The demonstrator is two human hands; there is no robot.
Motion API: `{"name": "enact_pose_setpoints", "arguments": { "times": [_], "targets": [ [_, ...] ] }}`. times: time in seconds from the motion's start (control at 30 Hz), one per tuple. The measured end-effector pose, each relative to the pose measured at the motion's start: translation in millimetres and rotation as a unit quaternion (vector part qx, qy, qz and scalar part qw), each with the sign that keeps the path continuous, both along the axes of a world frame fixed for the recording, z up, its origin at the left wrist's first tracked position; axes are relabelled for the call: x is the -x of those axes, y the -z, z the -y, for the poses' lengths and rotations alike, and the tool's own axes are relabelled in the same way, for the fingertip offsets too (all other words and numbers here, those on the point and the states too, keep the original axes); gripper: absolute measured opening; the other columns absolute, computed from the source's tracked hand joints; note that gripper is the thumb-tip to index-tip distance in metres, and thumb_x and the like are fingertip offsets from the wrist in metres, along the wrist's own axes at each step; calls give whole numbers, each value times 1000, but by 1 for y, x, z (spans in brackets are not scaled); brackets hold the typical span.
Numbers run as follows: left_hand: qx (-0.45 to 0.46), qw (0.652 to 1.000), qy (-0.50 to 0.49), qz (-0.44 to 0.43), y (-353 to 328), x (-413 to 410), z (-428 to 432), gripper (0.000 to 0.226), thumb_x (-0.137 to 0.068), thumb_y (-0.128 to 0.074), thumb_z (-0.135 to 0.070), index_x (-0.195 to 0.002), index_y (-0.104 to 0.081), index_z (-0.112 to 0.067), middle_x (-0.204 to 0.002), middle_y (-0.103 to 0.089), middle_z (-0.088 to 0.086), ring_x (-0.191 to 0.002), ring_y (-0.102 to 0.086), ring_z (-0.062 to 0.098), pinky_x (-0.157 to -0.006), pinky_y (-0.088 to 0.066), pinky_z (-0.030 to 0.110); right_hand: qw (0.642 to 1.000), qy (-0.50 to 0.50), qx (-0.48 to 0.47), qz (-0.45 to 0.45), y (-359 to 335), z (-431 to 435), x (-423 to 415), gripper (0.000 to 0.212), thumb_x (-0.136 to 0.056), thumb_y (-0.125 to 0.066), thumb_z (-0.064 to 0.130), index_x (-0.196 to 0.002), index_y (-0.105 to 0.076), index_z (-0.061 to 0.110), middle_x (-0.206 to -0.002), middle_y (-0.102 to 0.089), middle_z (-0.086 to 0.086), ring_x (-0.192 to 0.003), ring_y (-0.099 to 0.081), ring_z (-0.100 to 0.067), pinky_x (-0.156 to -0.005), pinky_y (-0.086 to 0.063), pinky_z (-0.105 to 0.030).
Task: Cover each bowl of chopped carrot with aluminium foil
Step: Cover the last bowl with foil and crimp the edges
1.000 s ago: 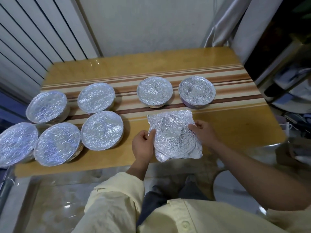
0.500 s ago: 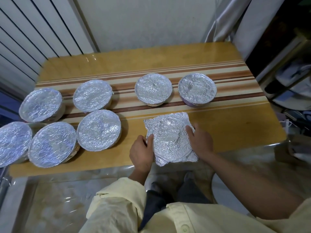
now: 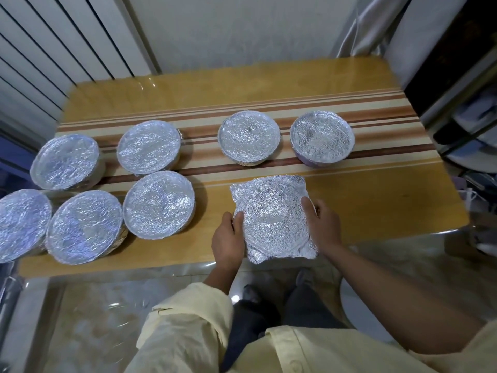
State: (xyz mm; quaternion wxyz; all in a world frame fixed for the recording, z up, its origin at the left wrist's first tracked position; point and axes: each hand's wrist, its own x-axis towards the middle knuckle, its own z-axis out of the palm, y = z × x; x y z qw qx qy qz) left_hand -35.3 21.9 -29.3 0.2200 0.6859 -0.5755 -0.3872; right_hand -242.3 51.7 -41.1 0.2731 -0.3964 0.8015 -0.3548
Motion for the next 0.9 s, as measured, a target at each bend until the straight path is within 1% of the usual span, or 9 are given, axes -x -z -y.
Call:
{"name": "enact_pose_setpoints", "arguments": {
  "times": [0.17,0.27,0.33,0.4,0.47,0.57,0.67,0.77,0.9],
  "targets": [
    [-6,998,-7,-60,1,-5,-1,35,-105,-45,-34,-79,-40,-10,-62,-40,-1,-59,-38,17,-63,-29,37,999,6,-1,42,4,-2,2,45,-94,-52,46,-68,-47,9,-57,-41,1,-54,-36,-12,-52,-29,-30],
    [-10,998,-5,-59,0,-7,-2,37,-104,-48,-35,-74,-39,-15,-60,-41,-3,-58,-38,16,-61,-30,36,999,3,-4,43,4,-6,3,43,-94,-55,42,-63,-42,14,-56,-40,0,-54,-35,-12,-52,-29,-31],
    [-8,999,-14,-46,2,-9,-3,36,-102,-52,-36,-74,-41,-15,-61,-47,-2,-60,-44,21,-60,-33,36,999,10,4,51,5,-8,3,43,-94,-57,39,-62,-41,15,-55,-41,0,-54,-36,-13,-53,-31,-33],
    [10,999,-30,-29,3,-8,-4,29,-99,-55,-35,-81,-47,-14,-69,-55,1,-70,-53,27,-65,-40,38,998,14,7,54,5,-9,4,45,-93,-58,40,-63,-42,10,-56,-41,-3,-55,-37,-15,-54,-32,-35],
    [54,997,-47,8,0,-4,-4,22,-96,-56,-34,-95,-54,-13,-88,-61,4,-87,-58,29,-77,-42,40,998,18,6,52,6,-7,3,48,-93,-57,42,-64,-42,7,-57,-41,-6,-55,-37,-16,-53,-33,-37],
    [170,981,-16,89,-5,5,-4,44,-92,-46,-41,-117,-57,-6,-120,-56,14,-115,-50,32,-97,-38,41,999,18,0,34,3,-6,2,48,-93,-56,44,-61,-35,15,-54,-38,-3,-53,-34,-16,-53,-31,-35],
    [242,958,73,139,-2,15,-4,50,-94,-44,-38,-133,-54,-8,-149,-44,17,-139,-37,33,-113,-28,45,1000,14,-2,13,-3,-7,-1,49,-92,-58,43,-59,-31,19,-52,-34,3,-51,-30,-13,-52,-27,-35],
    [223,940,167,197,8,21,-7,54,-97,-36,-38,-145,-49,-15,-161,-31,12,-151,-22,31,-121,-16,46,1000,13,-14,-6,-8,-8,0,49,-90,-59,46,-60,-31,20,-52,-34,5,-50,-28,-12,-51,-26,-34],
    [197,938,199,204,19,15,-9,57,-100,-29,-38,-149,-43,-15,-163,-25,10,-153,-15,28,-124,-10,47,999,16,-29,10,-2,-11,7,39,-88,-59,52,-67,-47,21,-59,-53,4,-54,-47,-13,-54,-37,-33]
  ]
}}
